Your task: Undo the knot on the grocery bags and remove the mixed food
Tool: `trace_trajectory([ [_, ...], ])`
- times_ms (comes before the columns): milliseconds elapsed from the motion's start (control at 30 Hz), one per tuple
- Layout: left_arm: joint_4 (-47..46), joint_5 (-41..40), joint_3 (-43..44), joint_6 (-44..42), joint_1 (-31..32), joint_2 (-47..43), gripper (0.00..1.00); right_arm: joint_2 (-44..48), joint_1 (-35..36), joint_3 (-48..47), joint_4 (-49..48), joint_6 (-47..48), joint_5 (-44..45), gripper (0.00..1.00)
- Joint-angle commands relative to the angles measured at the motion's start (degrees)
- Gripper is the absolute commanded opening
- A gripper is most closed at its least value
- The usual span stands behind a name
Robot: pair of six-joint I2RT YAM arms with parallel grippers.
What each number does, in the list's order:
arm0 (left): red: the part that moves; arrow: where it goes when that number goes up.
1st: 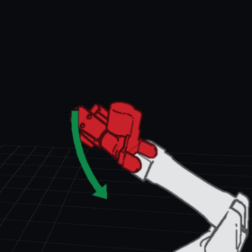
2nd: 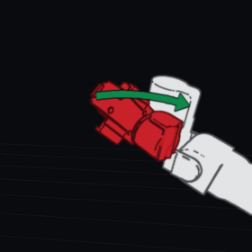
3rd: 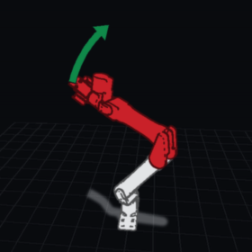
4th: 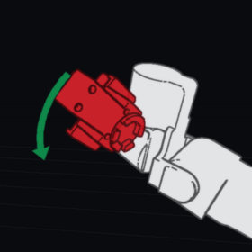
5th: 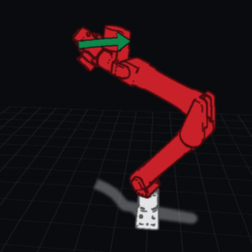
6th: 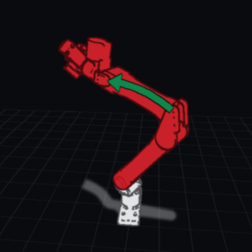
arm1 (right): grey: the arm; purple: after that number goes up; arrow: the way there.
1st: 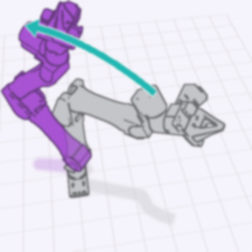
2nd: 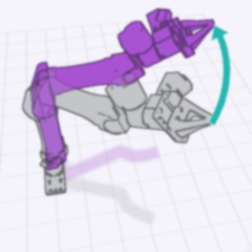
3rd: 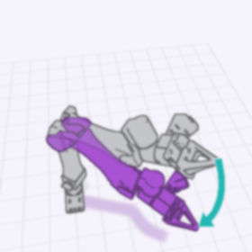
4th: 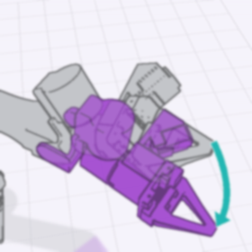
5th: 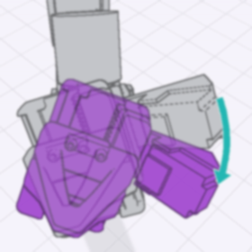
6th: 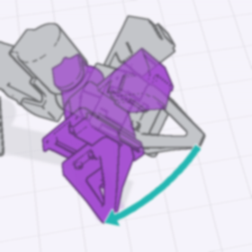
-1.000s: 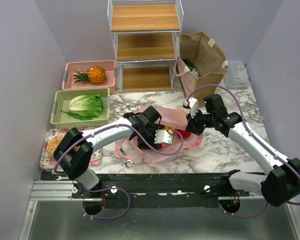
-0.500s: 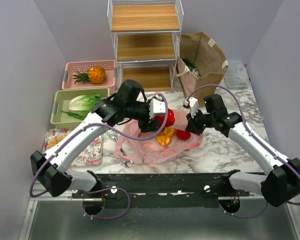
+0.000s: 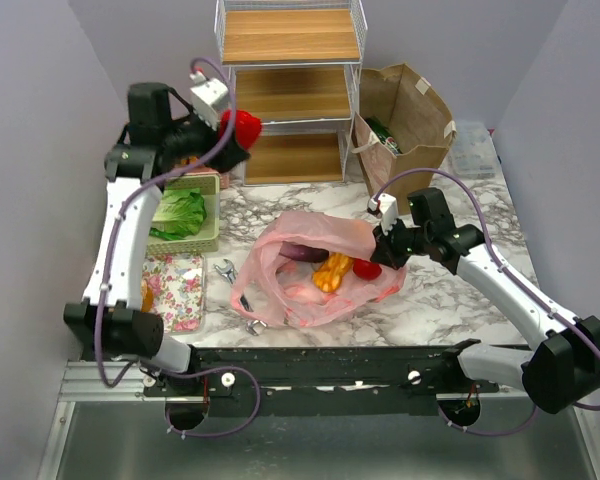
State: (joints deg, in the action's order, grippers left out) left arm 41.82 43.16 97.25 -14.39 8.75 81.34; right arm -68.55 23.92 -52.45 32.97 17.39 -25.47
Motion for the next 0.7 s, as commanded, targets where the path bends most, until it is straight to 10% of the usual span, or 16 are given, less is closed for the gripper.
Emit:
trace_trajectory([
  [0, 2.30, -11.12, 12.33, 3.87, -12.15, 12.60, 0.42, -0.57, -0.02, -2.26, -0.08, -0.88, 0.09, 0.01],
  [200, 8.95, -10.41, 30.20, -2.64, -18.73, 27.07, 0.41, -2.16, -0.06, -3.38, 0.20, -0.43, 0.97, 0.01],
  [333, 8.34, -6.63, 25.53, -5.58, -21.72, 27.21, 0.35, -3.32, 0.03, -4.32, -0.27, -0.20, 1.75, 0.01],
  [667, 29.55, -12.06, 3.29, -47.68, -24.20, 20.74, 0.33, -6.12, -0.06, -4.97, -0.45, -0.07, 1.50, 0.01],
])
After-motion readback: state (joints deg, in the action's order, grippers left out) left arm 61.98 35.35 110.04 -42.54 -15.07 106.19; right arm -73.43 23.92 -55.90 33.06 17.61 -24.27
